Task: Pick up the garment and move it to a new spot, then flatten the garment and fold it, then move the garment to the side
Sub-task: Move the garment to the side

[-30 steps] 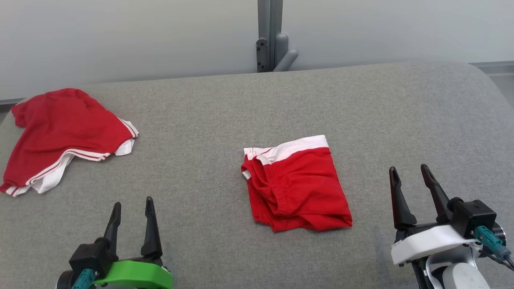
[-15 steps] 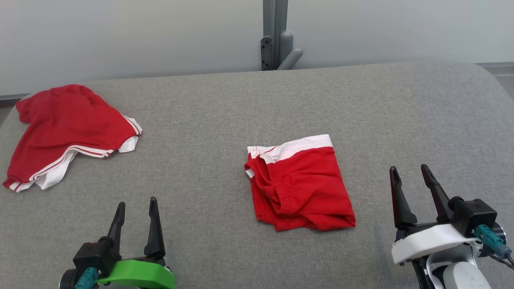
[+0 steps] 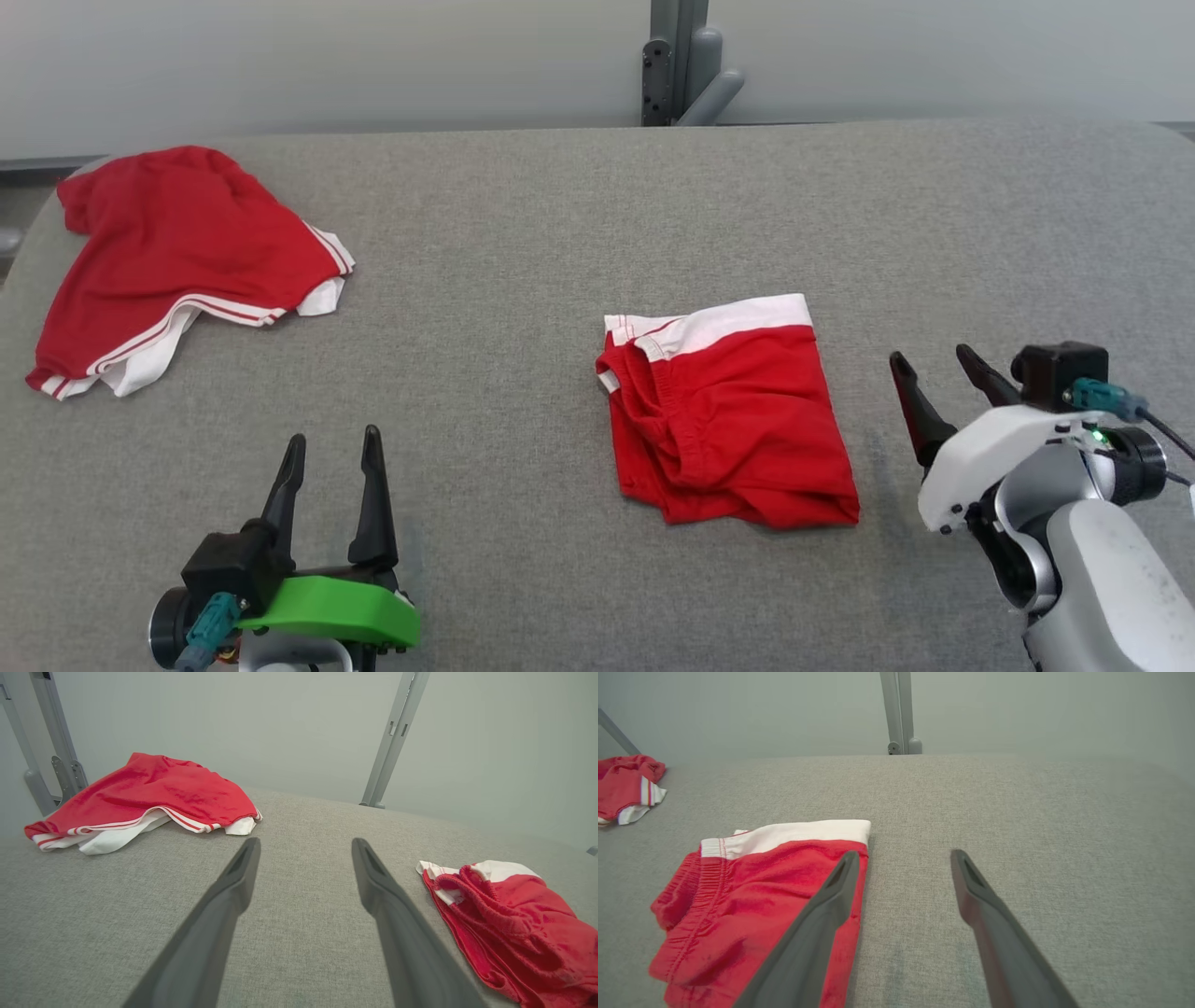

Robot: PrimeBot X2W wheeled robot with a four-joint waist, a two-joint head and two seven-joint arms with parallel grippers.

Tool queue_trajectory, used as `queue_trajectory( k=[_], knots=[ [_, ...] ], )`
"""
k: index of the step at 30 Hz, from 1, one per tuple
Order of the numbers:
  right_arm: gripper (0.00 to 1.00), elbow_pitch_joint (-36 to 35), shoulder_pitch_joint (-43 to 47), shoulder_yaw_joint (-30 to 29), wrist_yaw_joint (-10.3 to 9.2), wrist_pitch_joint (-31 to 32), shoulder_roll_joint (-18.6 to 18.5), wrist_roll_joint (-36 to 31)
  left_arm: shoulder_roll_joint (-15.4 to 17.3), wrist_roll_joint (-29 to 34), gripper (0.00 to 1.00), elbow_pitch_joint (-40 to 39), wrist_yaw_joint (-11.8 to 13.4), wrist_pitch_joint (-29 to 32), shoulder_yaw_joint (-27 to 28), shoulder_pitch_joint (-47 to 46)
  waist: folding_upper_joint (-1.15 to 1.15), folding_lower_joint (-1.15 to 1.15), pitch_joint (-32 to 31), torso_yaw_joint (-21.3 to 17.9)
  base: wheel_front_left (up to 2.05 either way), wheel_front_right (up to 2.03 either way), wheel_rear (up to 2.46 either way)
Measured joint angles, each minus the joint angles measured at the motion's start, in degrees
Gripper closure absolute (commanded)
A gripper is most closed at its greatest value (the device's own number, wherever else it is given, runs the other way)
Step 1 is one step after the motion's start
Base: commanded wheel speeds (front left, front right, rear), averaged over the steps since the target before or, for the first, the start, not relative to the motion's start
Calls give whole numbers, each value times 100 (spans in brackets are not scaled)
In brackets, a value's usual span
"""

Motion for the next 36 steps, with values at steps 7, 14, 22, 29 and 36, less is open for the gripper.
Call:
queue_trajectory(
  k=[7, 14, 22, 29, 36],
  knots=[
    [0, 514, -456, 587, 0, 586, -419, 867, -12, -3, 0, 12, -18, 0, -54, -115, 0, 0, 189, 216, 0, 0, 0],
    [0, 1198, -816, 1048, 0, 798, -711, 1448, -30, -5, 0, 32, -46, 0, -105, -185, 0, 0, 341, 522, 0, 0, 0],
    [0, 1930, -1168, 1376, -1, 838, -760, 1997, -32, -2, 0, 36, -53, 0, -103, -209, 0, 0, 463, 813, 0, 0, 0],
    [100, 2168, -1366, 1707, 0, 646, -810, 2316, -35, 16, 0, -55, -46, -1, -74, -206, 0, 0, 498, 856, 0, 0, 0],
    [100, 2262, -1706, 1908, 3, 314, -1053, 2308, -38, 91, 0, -178, -57, 0, -68, -208, 0, 0, 555, 599, 0, 0, 0]
  ],
)
